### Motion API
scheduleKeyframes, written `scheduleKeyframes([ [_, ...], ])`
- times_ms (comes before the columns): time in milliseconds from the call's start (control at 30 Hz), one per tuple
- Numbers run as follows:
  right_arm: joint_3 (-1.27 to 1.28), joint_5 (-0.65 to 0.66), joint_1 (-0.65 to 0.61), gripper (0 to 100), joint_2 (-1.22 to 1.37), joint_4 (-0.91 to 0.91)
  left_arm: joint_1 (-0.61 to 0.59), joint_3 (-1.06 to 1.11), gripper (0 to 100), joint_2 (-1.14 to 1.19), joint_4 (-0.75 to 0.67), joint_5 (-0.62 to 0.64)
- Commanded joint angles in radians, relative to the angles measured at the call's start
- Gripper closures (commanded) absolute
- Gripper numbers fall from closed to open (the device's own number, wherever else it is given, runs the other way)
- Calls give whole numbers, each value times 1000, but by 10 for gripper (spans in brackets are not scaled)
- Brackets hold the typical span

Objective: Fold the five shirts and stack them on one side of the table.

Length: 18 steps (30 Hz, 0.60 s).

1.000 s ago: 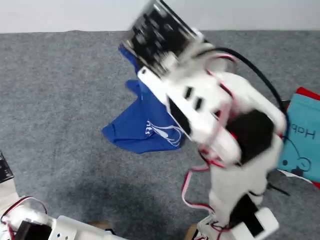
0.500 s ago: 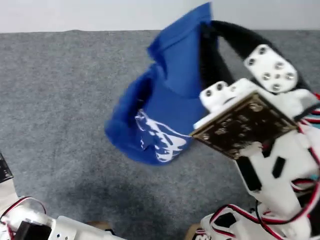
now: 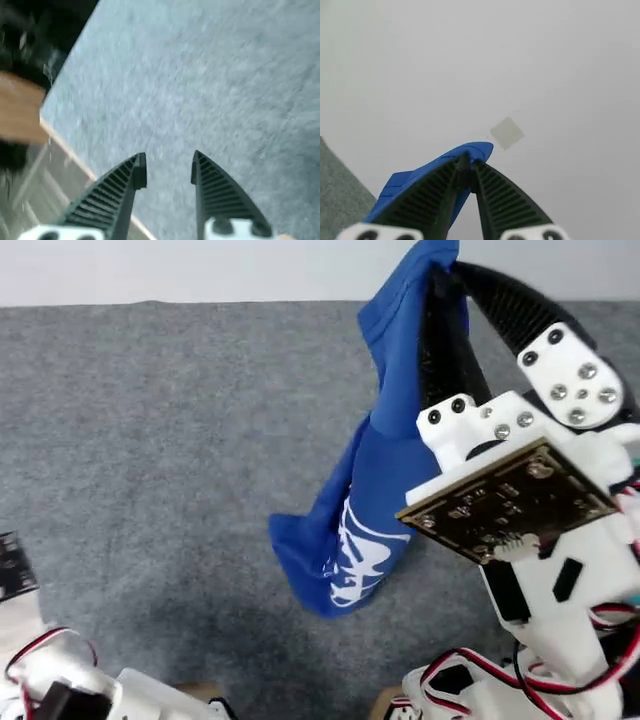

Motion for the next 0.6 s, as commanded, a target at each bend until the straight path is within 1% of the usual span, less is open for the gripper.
scheduleKeyframes([
  [0,-48,2,8,989,41,48,201,-59,848,25,-14,9],
  [100,-48,2,7,989,42,65,356,-105,873,143,-15,64],
  [267,-48,2,7,989,44,65,652,-286,874,474,-8,143],
  [433,-48,8,-42,989,42,67,974,-501,873,758,-2,161],
  [500,-48,8,-73,989,41,65,1063,-564,865,858,-20,161],
  [567,-48,8,-94,989,42,65,1129,-608,833,950,-51,160],
])
